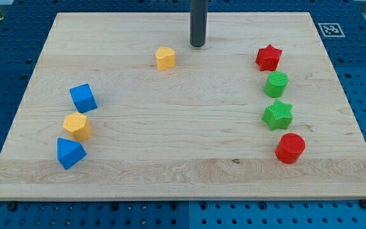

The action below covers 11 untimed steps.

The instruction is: Move the yellow heart towards the top

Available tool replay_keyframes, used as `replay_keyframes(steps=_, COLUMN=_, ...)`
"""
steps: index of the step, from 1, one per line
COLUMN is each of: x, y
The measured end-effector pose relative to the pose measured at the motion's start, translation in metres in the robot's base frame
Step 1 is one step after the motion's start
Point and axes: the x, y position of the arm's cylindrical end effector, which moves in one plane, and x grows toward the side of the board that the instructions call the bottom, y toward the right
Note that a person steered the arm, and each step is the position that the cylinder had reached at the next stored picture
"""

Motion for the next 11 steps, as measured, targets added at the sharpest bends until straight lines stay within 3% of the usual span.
replay_keyframes(steps=4, x=0.071, y=-0.040)
replay_keyframes(steps=11, x=0.045, y=-0.065)
